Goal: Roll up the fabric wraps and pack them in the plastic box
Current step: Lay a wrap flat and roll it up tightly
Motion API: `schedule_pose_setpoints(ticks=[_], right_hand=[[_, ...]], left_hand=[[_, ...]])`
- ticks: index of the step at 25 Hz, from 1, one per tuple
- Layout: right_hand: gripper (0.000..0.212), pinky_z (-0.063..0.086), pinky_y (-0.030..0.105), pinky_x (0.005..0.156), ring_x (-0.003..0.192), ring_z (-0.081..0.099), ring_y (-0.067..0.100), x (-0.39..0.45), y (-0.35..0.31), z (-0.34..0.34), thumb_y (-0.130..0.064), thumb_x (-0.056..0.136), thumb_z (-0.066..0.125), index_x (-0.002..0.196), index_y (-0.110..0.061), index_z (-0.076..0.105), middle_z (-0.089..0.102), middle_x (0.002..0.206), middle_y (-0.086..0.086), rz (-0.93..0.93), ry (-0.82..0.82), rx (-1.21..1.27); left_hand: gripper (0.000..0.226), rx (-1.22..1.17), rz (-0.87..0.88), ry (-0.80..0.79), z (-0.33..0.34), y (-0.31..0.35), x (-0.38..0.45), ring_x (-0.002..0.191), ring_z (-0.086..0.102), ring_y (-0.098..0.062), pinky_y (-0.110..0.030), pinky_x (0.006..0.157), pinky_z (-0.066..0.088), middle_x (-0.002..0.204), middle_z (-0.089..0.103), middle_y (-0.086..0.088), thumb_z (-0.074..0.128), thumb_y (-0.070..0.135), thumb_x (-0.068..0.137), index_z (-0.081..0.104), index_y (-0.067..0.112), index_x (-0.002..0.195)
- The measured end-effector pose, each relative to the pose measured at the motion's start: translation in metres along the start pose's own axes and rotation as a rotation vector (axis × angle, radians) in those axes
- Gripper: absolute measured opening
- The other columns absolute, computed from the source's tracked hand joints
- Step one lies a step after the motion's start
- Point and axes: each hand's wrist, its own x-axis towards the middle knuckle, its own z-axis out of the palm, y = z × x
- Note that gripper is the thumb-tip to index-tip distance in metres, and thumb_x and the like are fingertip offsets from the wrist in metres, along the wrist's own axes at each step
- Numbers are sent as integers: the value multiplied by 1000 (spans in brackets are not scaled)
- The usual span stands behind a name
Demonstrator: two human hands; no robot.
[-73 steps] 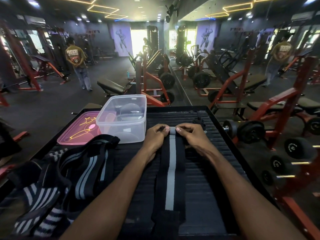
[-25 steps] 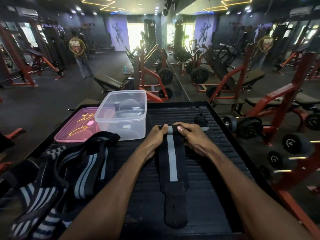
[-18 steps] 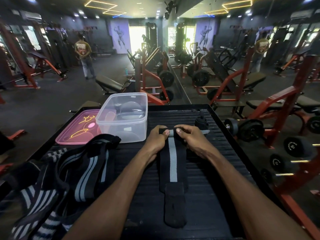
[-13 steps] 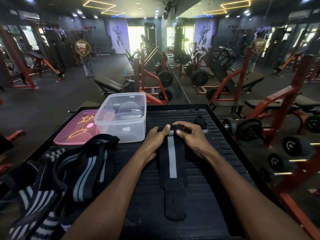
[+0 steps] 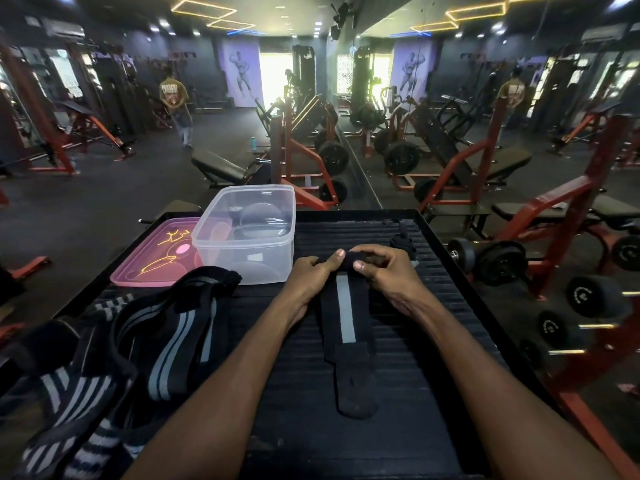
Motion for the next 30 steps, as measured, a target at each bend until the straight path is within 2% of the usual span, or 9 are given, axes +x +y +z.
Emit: schedule_pose_setpoints(ticks=[4, 7, 9, 12, 16, 20, 24, 28, 30], right_hand=[[15, 56, 37, 72, 87, 68, 22, 2, 2, 0, -24, 89, 74, 99, -12, 75, 74, 95, 8, 220, -59, 105], [24, 57, 37, 69, 87, 67, 22, 2, 1, -3, -30, 91, 72, 104, -10, 72, 73, 98, 11, 252, -96, 12], [16, 52, 31, 57, 78, 62, 18, 0, -1, -5, -23, 90, 74, 104, -16, 72, 69, 89, 5, 158, -53, -73], [18, 48, 26, 52, 71, 62, 10, -2, -6, -6, -7, 88, 73, 102, -19, 73, 68, 86, 0, 58, -24, -36], [22, 59, 37, 63, 82, 69, 18, -4, -11, -4, -4, 86, 74, 102, -19, 73, 70, 97, 9, 92, -63, 42], [19, 60, 52, 80, 95, 72, 29, -1, -7, -5, -24, 90, 74, 107, -16, 73, 73, 107, 14, 218, -151, 94], [19, 58, 28, 82, 94, 69, 16, -3, -9, -1, -4, 88, 72, 105, -13, 72, 73, 100, 6, 15, -69, -23], [36, 55, 18, 80, 92, 70, 5, -2, -15, -3, 11, 76, 76, 105, -12, 74, 75, 103, 1, -129, -50, -52], [39, 53, 16, 78, 89, 70, 1, -1, -17, -1, 11, 73, 79, 103, -13, 75, 75, 101, -1, -131, -53, -75]], left_hand=[[20, 32, 102, 33, 0, -1, -1, 95, 73, -21, -40, 93, 57, 98, 77, -3, 77, 22, 85, 71, 14, 103], [25, 62, 136, 15, 3, 1, -3, 99, 70, -20, -33, 92, 56, 100, 74, -1, 75, 9, 85, 67, 14, 108], [34, 23, 64, -18, 2, 3, -3, 96, 72, -19, -35, 93, 56, 98, 75, -2, 80, 13, 80, 67, 12, 111], [45, 29, -56, -126, 1, 4, -4, 94, 74, -21, -44, 94, 56, 97, 78, -2, 84, 41, 71, 74, 16, 107], [26, -10, -13, -104, 3, 5, -6, 92, 75, -21, -43, 94, 57, 94, 79, -5, 79, 32, 82, 76, 16, 103], [20, -17, 22, -118, 1, 6, -7, 96, 74, -20, -39, 95, 56, 98, 78, -4, 74, 16, 87, 75, 17, 107], [24, -10, 44, -145, 1, 9, -9, 100, 72, -21, -41, 96, 55, 101, 78, -3, 75, 13, 85, 73, 17, 109], [41, 44, -60, -144, 0, 17, -11, 82, 71, -17, -32, 68, 50, 93, 78, -1, 69, 53, 84, 73, 18, 106], [42, 81, -31, -78, 0, 17, -8, 76, 69, -17, -27, 58, 45, 93, 78, -4, 63, 54, 89, 73, 17, 104]])
